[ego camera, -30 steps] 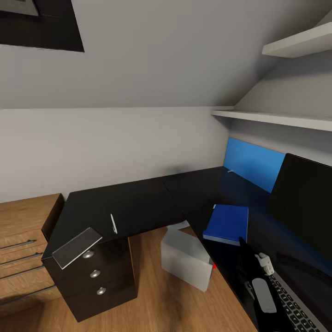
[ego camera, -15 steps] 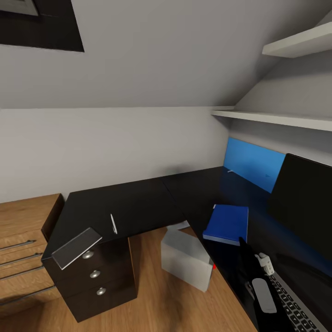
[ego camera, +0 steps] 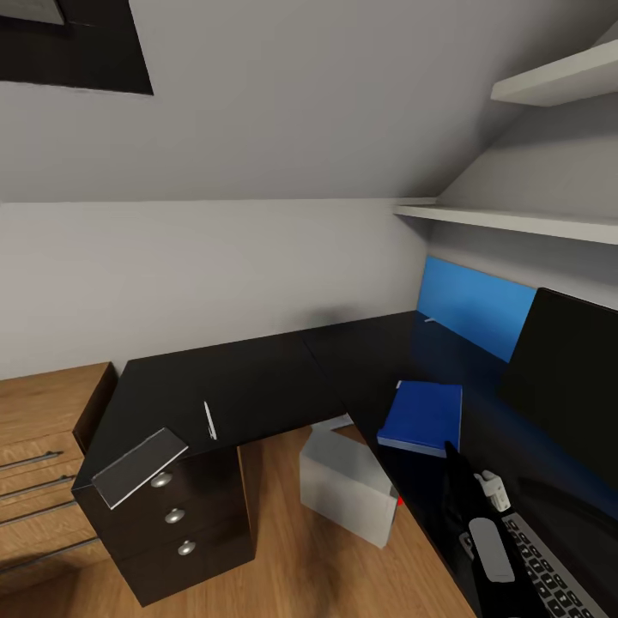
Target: In the bedroom, organize the workspace by keeping the computer under the desk, ensuring the monitor is on the desk, placing the keyboard on the desk next to the monitor, placing the mouse on the desk next to the keyboard, moving the folder from the swivel chair onto the desk next to the mouse, stacking the notebook on top of the folder with the pen on top of the notebook, and positioning the swivel chair next to the desk.
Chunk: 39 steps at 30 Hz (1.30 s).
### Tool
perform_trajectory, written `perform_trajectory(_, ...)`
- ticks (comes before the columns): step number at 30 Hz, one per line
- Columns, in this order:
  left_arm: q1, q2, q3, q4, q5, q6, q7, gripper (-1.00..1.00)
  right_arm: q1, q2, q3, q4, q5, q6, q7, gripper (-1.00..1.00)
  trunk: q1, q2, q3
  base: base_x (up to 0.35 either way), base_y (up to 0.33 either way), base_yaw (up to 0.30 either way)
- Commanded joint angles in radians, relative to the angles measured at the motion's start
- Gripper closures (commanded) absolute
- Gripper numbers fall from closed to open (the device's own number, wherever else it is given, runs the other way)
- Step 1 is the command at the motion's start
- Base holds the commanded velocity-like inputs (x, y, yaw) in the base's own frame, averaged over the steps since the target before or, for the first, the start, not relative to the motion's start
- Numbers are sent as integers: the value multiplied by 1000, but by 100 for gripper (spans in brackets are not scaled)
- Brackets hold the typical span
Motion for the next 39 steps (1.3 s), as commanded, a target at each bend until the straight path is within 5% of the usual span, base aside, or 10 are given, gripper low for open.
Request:
perform_trajectory(1,0,-1,1,0,10,-2,1,-100,-1,1,-4,0,-10,4,6,100,0,-1,-1,0,0,0)
perform_trajectory(2,0,-1,1,0,10,-2,1,-100,-1,1,-4,0,-10,4,6,-100,0,-1,-1,0,0,0)
perform_trajectory(24,0,-1,2,1,10,-2,1,-100,-1,1,-4,-3,-10,4,6,-100,0,-1,-1,0,0,0)
perform_trajectory(39,0,-1,2,4,9,-2,2,-100,-1,1,-4,-22,-12,5,7,-100,-58,104,46,0,0,0)
